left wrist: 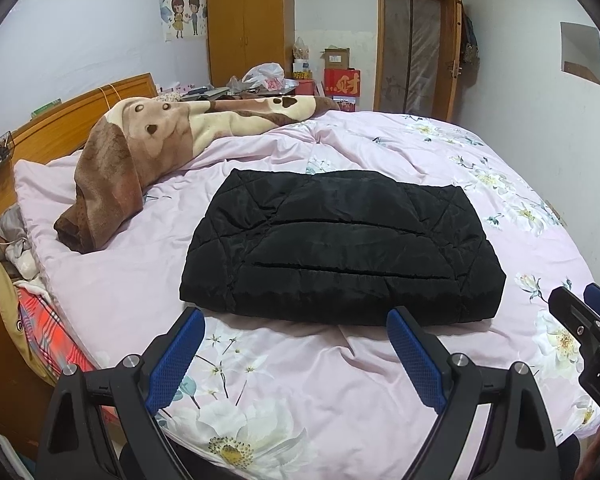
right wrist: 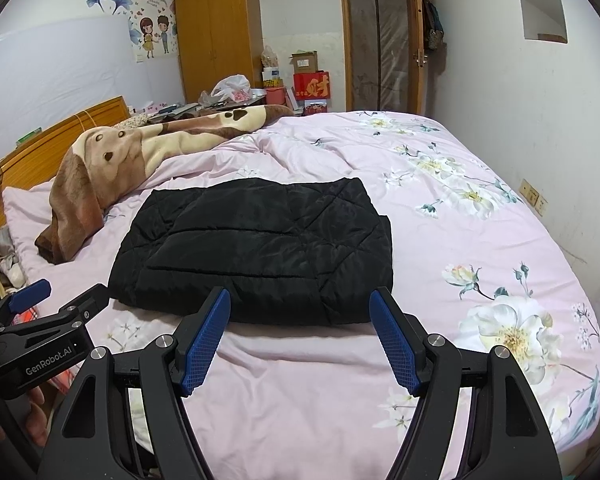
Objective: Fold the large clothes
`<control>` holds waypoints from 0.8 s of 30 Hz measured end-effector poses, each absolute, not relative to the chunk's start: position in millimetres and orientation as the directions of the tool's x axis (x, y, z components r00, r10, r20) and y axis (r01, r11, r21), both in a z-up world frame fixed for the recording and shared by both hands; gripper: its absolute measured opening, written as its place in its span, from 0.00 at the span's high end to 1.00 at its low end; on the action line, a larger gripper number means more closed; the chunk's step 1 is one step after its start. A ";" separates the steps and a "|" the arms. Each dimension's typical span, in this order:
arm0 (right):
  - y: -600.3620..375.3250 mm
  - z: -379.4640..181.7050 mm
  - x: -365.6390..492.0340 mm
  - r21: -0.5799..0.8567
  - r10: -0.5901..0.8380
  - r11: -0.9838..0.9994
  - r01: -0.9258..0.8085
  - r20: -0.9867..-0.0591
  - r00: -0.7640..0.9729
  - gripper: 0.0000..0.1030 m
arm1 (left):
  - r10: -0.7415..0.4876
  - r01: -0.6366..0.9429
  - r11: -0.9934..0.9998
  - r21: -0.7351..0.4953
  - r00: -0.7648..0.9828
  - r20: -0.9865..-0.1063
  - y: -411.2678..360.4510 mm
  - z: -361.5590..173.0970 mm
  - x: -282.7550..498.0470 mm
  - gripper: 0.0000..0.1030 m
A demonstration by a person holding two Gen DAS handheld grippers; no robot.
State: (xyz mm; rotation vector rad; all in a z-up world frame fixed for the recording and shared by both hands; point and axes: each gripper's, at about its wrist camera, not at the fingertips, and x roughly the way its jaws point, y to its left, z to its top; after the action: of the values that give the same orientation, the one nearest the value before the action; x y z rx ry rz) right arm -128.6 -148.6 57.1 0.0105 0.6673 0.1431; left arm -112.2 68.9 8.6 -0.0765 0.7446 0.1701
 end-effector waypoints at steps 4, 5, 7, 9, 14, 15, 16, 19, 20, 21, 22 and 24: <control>-148.9 56.9 -128.5 0.055 0.136 0.990 -0.130 -0.616 0.776 0.30 | 0.121 -0.181 0.983 -0.017 0.719 -0.684 72.6 6.7 -111.0 0.10; -148.2 56.9 -128.8 0.055 0.136 0.990 -0.130 -0.616 0.776 0.30 | 0.123 -0.182 0.983 -0.015 0.719 -0.685 72.3 6.6 -110.8 0.10; -148.5 56.5 -128.8 0.057 0.136 0.990 -0.128 -0.617 0.775 0.30 | 0.123 -0.182 0.983 -0.015 0.720 -0.683 73.5 6.4 -111.2 0.10; -148.3 56.1 -128.5 0.057 0.135 0.990 -0.127 -0.618 0.775 0.30 | 0.123 -0.182 0.983 -0.014 0.719 -0.684 73.4 6.1 -111.0 0.10; -148.5 56.0 -128.5 0.057 0.135 0.990 -0.127 -0.617 0.775 0.30 | 0.121 -0.179 0.984 -0.014 0.717 -0.686 74.0 5.6 -110.7 0.10; -148.6 56.0 -128.4 0.058 0.136 0.990 -0.127 -0.618 0.775 0.30 | 0.121 -0.180 0.984 -0.014 0.717 -0.686 74.6 5.7 -111.3 0.10; -148.6 56.0 -128.3 0.058 0.136 0.990 -0.127 -0.618 0.775 0.30 | 0.119 -0.179 0.984 -0.016 0.718 -0.685 74.5 5.6 -111.4 0.10; -148.8 56.1 -128.4 0.058 0.136 0.990 -0.127 -0.618 0.775 0.30 | 0.131 -0.186 0.983 -0.008 0.718 -0.683 74.7 5.3 -111.0 0.10; -148.9 56.1 -128.4 0.058 0.136 0.990 -0.127 -0.618 0.775 0.30 | 0.131 -0.186 0.982 -0.007 0.718 -0.684 74.2 4.7 -110.5 0.10; -148.3 55.3 -128.3 0.059 0.135 0.990 -0.125 -0.618 0.775 0.30 | 0.130 -0.186 0.983 -0.009 0.718 -0.684 74.5 4.2 -110.5 0.10; -148.5 55.3 -128.2 0.059 0.135 0.990 -0.125 -0.618 0.775 0.30 | 0.128 -0.185 0.983 -0.009 0.718 -0.684 74.3 4.2 -110.2 0.10; -148.7 55.3 -128.2 0.059 0.135 0.990 -0.126 -0.618 0.774 0.30 | 0.132 -0.187 0.982 -0.007 0.717 -0.684 74.5 3.6 -110.3 0.10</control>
State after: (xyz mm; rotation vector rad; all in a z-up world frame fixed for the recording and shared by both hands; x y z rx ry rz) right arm -128.2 -148.7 55.3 0.0148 0.6704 0.1412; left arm -110.3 74.5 3.6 -0.0779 0.7507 0.1768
